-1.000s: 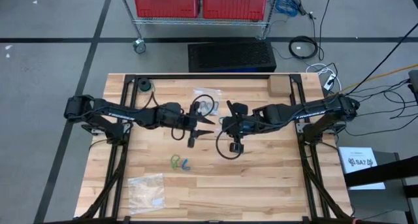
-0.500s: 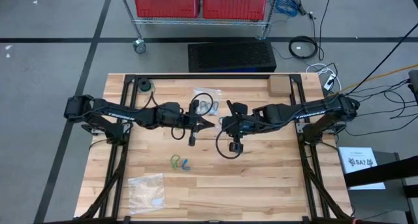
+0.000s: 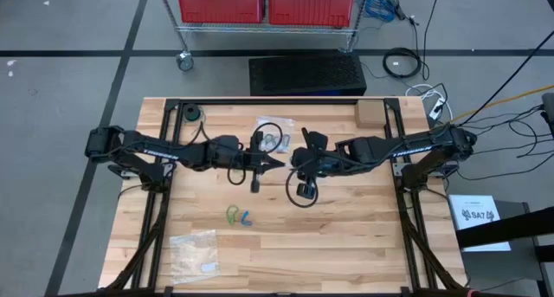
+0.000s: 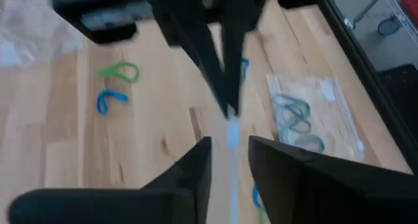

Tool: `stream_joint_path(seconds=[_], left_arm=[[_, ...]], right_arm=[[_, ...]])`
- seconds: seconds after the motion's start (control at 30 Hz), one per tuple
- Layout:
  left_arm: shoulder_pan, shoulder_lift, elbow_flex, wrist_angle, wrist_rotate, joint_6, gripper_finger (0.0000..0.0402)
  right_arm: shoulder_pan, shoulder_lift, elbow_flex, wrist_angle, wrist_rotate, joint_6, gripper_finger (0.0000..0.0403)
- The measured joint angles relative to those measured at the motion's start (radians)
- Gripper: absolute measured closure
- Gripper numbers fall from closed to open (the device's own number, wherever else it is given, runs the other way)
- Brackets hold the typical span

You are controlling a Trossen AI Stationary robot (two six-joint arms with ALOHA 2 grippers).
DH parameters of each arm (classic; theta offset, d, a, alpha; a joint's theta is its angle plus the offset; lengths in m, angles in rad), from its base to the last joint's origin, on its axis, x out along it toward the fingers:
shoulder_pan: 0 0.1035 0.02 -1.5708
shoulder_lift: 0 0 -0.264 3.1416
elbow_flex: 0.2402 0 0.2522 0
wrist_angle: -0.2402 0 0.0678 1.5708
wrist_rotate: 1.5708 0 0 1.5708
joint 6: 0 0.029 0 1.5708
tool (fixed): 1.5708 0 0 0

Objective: Sort rubber bands
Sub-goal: Open the bottom right zip bag

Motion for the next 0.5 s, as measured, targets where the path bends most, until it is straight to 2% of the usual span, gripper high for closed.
stream_joint_path(seconds=[0.2, 0.5], left_arm=[[0.000, 0.000, 0.000, -0.001, -0.011, 0.000, 0.0401], [0.000, 0.000, 0.000, 0.002, -0.017, -0.002, 0.0401]], right_arm=[[-0.005, 0.000, 0.000, 0.044, -0.001, -0.003, 0.0285], [-0.043, 0.013, 0.000, 0.031, -0.002, 0.001, 0.0310]])
